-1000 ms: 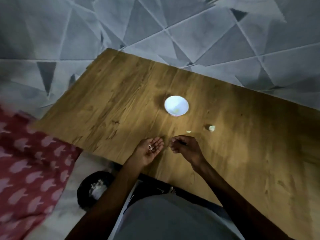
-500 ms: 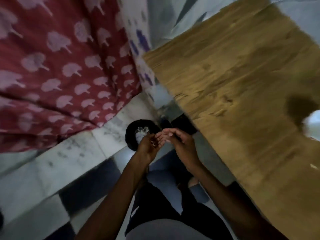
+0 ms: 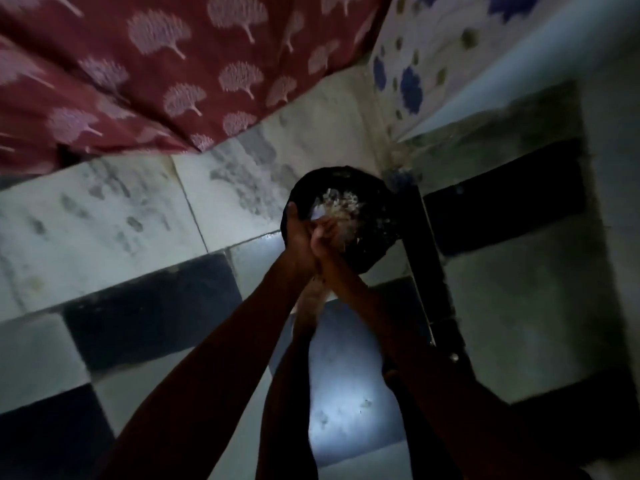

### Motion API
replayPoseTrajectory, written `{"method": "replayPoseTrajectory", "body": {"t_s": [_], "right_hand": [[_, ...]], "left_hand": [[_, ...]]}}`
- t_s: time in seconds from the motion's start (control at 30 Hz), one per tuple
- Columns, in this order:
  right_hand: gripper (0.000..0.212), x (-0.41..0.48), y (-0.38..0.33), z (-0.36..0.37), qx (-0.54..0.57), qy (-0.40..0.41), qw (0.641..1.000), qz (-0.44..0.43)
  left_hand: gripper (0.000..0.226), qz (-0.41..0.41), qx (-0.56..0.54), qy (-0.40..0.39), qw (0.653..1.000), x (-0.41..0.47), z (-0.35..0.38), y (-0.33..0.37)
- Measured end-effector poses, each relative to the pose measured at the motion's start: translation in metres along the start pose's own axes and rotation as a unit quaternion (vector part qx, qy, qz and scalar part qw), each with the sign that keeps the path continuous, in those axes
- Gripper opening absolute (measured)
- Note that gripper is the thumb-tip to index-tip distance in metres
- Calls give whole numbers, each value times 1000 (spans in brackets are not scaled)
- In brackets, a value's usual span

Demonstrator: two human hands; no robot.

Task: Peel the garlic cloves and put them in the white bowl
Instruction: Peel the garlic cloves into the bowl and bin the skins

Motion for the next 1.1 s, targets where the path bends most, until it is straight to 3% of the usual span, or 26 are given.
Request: {"method": "replayPoseTrajectory", "body": {"t_s": [0.1,0.13,0.2,0.27,0.33,0.4,0.5,0.6,0.8,0.9,1.0,1.1], "right_hand": [[47,73,62,23,74,3,989,127],[47,86,80,22,49,-3,989,142],[47,97,86,10,-3,32,995,89],[46,83,71,7,60,50,995,56],[50,64,50,14,87,13,996,31],[54,50,46,10,64,-16,997,41],[63,32,54,-34,2,31,995,93],[47,-29,16,-86,94,125,983,93],[20,-207,-101,-186,235,181,955,3],[26,-309,-149,-263,279,215,935,-27],[32,-392,-159,-338,318,259,911,-35],[20,-457,-135,-410,353,312,881,-39]], "left_hand": [[79,-17,-11,-47,999,44,-6,-3],[82,-21,-9,-61,998,48,-2,-5],[85,-22,-6,-65,998,53,1,-5],[81,-14,-14,-57,998,45,6,-1],[69,-1,-24,-41,999,27,12,0],[74,-23,-34,-68,997,-2,26,-8],[78,-40,-31,-69,996,-52,33,-15],[74,1,35,-32,999,-120,26,-16],[41,40,184,-42,981,-299,64,-36],[35,75,253,-73,962,-411,102,-63],[26,110,307,-97,940,-502,140,-101],[25,126,347,-149,917,-564,180,-165]]}}
Point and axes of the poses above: each hand's wrist, its own x-axis towards the middle knuckle, its own z-axis out of the palm, y = z × x, the point moved 10 cm from there along x, towards the middle knuckle, and after that the axes turned 9 degrees about y, right-handed, at the moved point
